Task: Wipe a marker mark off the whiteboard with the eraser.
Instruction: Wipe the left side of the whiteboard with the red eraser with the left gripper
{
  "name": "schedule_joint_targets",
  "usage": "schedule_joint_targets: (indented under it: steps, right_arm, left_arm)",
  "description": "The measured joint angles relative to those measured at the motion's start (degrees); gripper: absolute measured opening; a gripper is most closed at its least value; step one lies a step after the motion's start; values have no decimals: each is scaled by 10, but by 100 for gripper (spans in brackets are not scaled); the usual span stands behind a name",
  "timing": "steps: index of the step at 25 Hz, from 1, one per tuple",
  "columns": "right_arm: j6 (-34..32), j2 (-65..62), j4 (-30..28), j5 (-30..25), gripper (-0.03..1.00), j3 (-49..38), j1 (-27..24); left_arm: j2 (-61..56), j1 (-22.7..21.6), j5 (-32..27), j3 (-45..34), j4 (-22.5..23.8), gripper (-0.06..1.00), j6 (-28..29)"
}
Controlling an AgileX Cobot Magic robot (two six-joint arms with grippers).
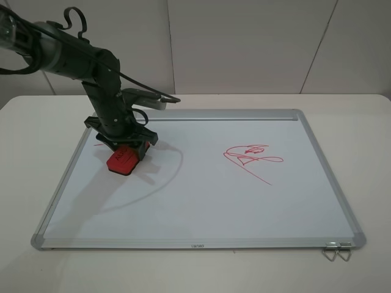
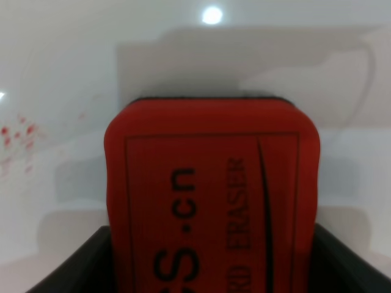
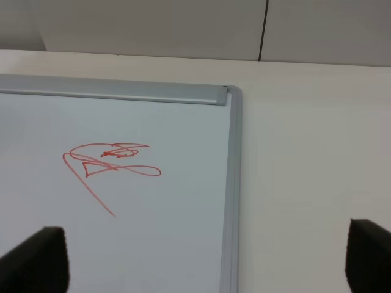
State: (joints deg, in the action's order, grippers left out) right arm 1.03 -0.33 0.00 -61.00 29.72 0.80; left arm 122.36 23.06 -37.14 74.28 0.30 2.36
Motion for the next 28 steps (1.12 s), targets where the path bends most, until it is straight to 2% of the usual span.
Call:
schedule_joint_targets:
  steps: [6,12,16,20,28]
  right_arm:
    - [0,0,0,0,83,0,0]
    - [0,0,0,0,83,0,0]
    - [0,0,0,0,83,0,0]
    - [0,0,0,0,83,0,0]
    - [0,0,0,0,83,0,0]
  left_arm:
    - [-42,-28,42,-83,2,57,0]
    - [-43,-20,47,-84,9,57,2]
    - [-23,6,5,-38,35,57,2]
    - [17,49,-33,31,36,57,0]
    - [77,116,-57,153,7,57,-11]
